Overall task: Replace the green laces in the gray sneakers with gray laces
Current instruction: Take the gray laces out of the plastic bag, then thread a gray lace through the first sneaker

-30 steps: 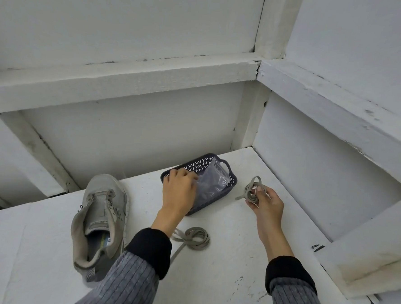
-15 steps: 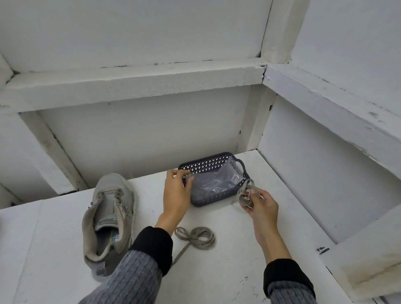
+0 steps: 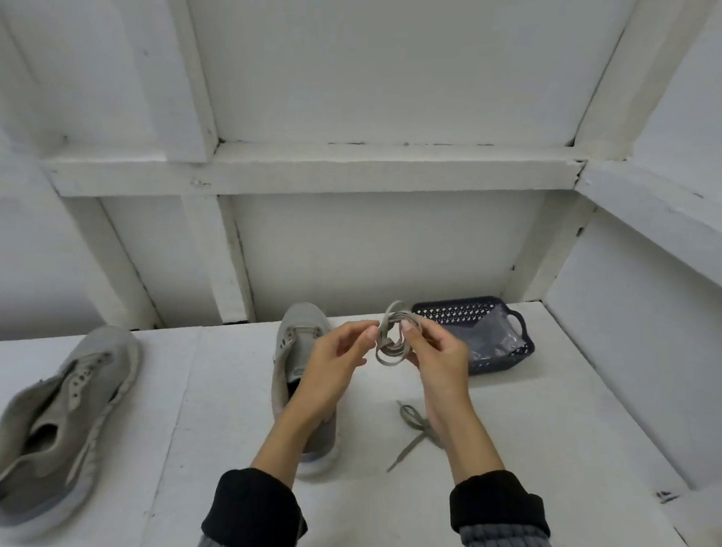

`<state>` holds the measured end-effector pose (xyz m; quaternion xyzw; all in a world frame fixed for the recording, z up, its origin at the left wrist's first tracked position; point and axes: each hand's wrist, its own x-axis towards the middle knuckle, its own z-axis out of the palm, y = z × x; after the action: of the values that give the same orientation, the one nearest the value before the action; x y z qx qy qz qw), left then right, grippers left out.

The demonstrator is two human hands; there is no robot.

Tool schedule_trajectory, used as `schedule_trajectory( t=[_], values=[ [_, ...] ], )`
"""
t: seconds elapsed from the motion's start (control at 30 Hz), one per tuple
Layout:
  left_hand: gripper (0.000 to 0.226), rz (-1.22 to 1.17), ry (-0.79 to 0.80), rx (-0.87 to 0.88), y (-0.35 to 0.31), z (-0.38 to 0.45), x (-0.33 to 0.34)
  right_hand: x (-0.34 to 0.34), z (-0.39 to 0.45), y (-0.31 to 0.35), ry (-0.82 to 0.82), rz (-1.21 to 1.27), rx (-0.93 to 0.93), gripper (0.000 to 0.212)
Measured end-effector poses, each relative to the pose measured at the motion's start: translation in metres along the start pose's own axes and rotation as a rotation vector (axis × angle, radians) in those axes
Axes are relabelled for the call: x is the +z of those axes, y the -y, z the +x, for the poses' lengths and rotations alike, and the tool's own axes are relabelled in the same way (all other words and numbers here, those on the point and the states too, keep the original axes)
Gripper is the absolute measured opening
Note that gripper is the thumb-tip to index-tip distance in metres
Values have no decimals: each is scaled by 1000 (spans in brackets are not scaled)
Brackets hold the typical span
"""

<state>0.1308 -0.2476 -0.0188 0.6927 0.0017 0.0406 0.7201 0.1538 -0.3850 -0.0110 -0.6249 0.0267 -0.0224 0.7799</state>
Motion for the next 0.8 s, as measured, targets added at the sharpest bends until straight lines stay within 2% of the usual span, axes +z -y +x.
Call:
schedule_trajectory(
  t=[0.07,0.17,0.27,0.33,0.43,0.53,0.63,0.73,0.8],
  values=[
    [33,17,-2,9,-9,-12,-26,27,-10,-3,54,20,7,15],
    [17,122,-39,15,-12,-28,-63,58,-25,-11,102,-12,25,16],
    [15,195,-231,6,-10,-42,-106,82,-40,-24,157,-120,57,19],
    [18,304,-387,-1,-4,-50,-141,92,-47,-35,178,-301,27,18],
    [19,741,-557,-48,13,-60,-201,101,-62,-51,239,-661,-104,7],
    [24,1034,-657,-263,22,-77,-239,109,-77,-71,299,-1046,-248,29],
    [28,1005,-701,-350,23,-92,-253,114,-85,-88,254,-1389,-321,38],
    [25,938,-712,-276,25,-92,-256,116,-88,-94,189,-1470,-420,29],
    [24,904,-746,-254,24,-89,-256,116,-88,-93,190,-1472,-402,19]
  ],
)
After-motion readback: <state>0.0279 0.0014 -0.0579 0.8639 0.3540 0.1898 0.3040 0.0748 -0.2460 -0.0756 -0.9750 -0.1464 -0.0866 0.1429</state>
